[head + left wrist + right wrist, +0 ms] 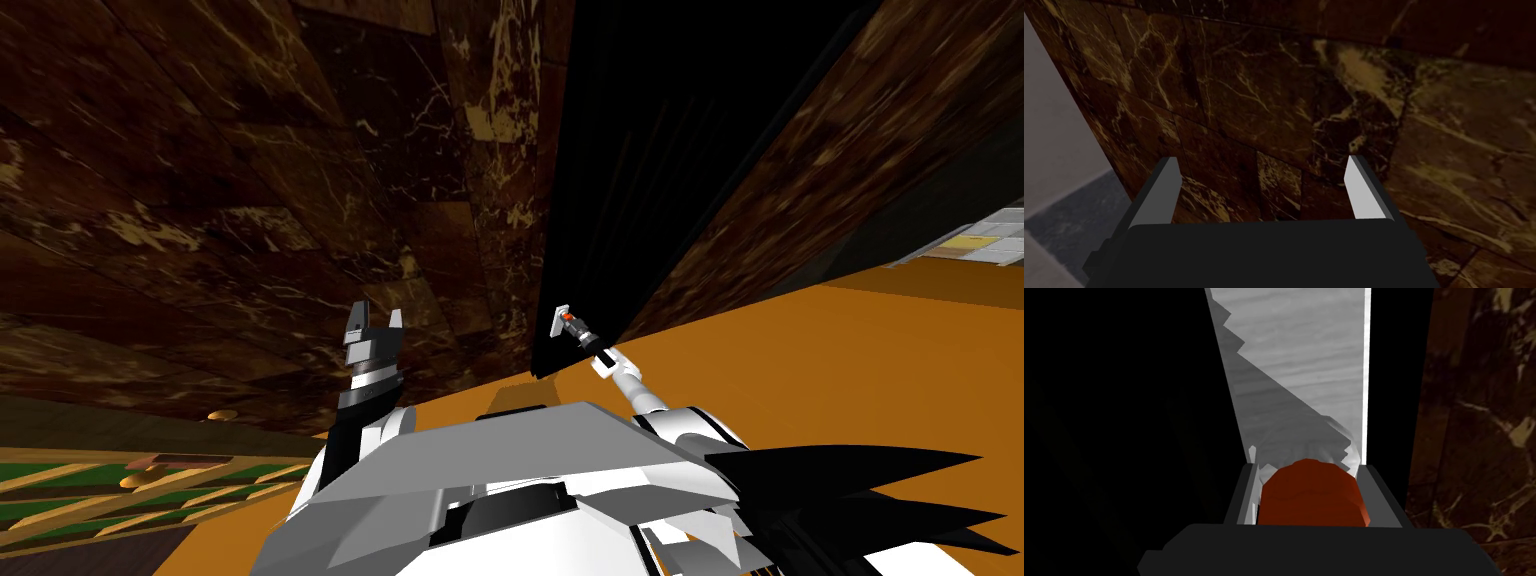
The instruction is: Pull the door open
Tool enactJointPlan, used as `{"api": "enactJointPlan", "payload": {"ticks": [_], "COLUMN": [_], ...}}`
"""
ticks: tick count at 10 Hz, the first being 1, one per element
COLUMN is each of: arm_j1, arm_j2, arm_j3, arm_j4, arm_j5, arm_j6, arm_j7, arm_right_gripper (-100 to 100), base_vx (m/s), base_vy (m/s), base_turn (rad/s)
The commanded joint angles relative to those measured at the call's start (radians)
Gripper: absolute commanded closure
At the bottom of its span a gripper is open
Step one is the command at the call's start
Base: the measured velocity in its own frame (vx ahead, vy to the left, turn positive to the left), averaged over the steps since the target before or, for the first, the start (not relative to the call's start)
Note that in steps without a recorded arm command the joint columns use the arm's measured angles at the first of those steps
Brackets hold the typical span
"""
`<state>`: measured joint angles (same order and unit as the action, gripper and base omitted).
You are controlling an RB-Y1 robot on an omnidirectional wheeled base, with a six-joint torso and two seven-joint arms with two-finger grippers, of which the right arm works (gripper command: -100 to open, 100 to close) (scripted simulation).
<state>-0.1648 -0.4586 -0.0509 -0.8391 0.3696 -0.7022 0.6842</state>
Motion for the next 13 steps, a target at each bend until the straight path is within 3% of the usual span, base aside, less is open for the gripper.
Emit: {"api": "enactJointPlan", "payload": {"ticks": [1, 7, 11, 13], "arm_j1": [-0.002, -0.003, -0.004, -0.005], "arm_j2": [0.000, 0.014, 0.020, 0.026], "arm_j3": [0.002, 0.033, 0.045, 0.059], "arm_j4": [-0.003, -0.027, -0.036, -0.046], "arm_j5": [-0.022, -0.140, -0.188, -0.240], "arm_j6": [0.004, 0.030, 0.041, 0.052], "arm_j7": [-0.036, -0.207, -0.287, -0.351], "arm_right_gripper": [100, 100, 100, 100], "base_vx": [-0.053, -0.062, -0.058, -0.059], "base_vy": [-0.049, -0.071, -0.055, -0.061], "base_turn": [0.051, 0.076, 0.052, 0.076]}}
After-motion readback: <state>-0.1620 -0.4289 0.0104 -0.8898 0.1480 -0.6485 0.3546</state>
